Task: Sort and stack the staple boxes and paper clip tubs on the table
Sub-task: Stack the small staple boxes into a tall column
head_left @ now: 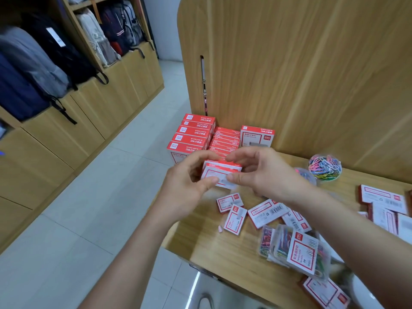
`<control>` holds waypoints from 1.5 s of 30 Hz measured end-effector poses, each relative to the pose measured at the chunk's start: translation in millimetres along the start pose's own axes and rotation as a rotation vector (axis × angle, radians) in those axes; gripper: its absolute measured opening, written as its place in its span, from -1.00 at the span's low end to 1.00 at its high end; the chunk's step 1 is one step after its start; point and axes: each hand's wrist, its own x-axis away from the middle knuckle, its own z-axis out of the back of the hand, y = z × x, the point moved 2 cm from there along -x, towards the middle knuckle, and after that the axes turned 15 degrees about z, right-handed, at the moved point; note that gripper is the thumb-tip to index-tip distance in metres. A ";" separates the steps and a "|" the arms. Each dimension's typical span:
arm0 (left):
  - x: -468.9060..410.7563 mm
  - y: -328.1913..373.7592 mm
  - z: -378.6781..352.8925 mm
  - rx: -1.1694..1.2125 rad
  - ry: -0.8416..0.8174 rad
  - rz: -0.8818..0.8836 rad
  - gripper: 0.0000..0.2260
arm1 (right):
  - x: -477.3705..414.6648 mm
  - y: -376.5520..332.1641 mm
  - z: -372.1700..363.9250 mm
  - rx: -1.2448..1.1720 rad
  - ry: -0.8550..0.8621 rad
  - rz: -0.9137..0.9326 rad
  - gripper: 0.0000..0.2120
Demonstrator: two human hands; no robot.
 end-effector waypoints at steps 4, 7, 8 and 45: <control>-9.1 -20.3 14.2 -0.084 0.006 0.049 -0.64 | 0.5 14.3 1.3 0.439 -0.131 -0.017 -0.89; -13.4 -28.6 11.8 -0.129 -0.055 0.047 -0.63 | 1.2 11.6 -2.8 0.620 -0.237 -0.035 -0.97; -15.7 -31.5 10.2 -0.143 -0.050 0.026 -0.62 | 1.1 9.9 -5.8 0.671 -0.275 -0.028 -0.94; -18.9 -57.9 9.1 -0.508 0.279 -0.161 -0.68 | 10.3 9.3 -61.5 -0.154 0.231 -0.301 -0.83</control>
